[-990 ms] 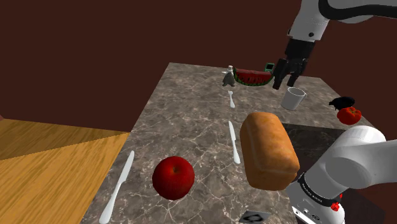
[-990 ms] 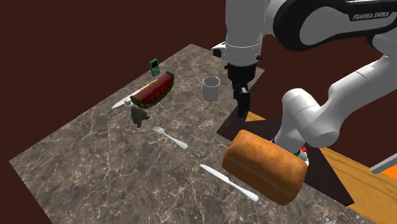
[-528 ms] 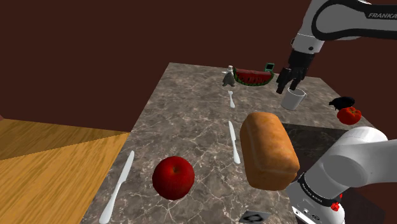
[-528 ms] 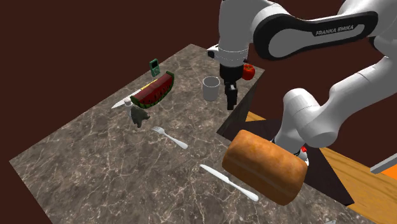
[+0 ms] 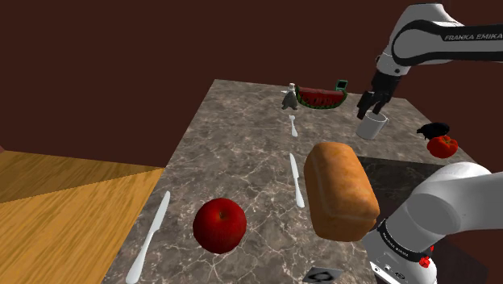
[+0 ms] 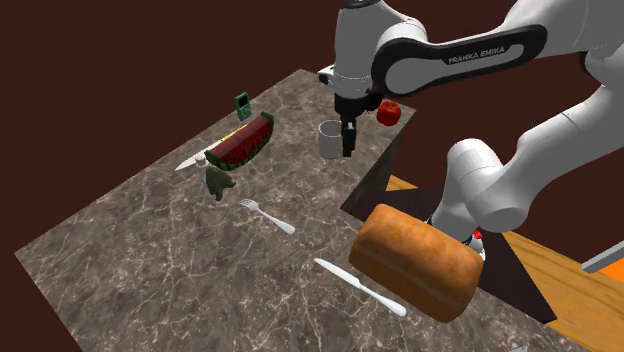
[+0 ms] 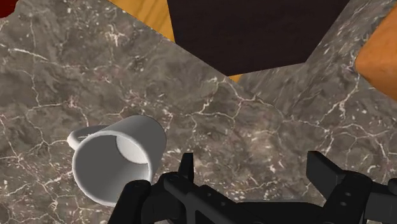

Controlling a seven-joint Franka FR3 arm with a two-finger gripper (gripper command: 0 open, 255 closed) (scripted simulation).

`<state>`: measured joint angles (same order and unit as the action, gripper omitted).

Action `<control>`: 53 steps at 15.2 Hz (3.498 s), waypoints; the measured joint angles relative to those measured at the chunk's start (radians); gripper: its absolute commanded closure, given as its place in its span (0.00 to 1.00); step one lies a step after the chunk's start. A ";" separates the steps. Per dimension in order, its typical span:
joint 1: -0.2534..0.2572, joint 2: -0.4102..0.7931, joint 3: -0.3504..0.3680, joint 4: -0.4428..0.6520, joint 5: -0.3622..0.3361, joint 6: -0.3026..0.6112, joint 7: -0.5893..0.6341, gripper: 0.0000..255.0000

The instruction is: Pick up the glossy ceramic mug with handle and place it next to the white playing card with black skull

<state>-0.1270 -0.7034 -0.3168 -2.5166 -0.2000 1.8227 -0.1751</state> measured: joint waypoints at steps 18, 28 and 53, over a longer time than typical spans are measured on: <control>-0.045 0.217 -0.187 -0.053 -0.106 0.357 -0.130 0.00; -0.045 0.218 -0.188 -0.054 -0.106 0.359 -0.130 1.00; -0.039 0.138 -0.127 0.145 -0.074 0.082 -0.138 1.00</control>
<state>-0.1655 -0.5652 -0.4438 -2.3719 -0.2743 1.9046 -0.3134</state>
